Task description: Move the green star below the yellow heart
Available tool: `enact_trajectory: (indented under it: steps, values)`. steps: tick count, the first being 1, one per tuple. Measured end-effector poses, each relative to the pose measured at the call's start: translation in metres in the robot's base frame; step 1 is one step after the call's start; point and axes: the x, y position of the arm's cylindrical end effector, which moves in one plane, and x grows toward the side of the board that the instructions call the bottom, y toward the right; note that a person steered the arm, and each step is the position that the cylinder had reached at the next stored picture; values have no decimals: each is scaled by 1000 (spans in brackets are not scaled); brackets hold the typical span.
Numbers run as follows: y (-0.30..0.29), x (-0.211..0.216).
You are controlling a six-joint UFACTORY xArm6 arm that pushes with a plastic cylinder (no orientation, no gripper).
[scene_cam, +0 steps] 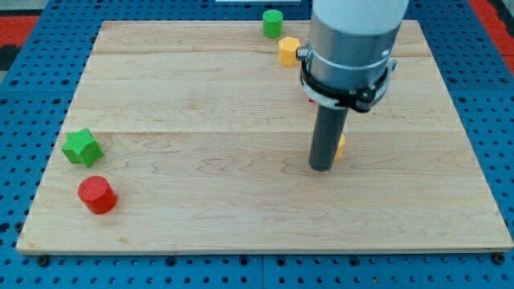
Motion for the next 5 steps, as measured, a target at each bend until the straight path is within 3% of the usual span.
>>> enact_trajectory:
  steps: [1,2,3,4,5]
  values:
    - [0,-27]
    - [-66,-30]
    - [-186,-54]
    - [-244,-121]
    - [-374,-100]
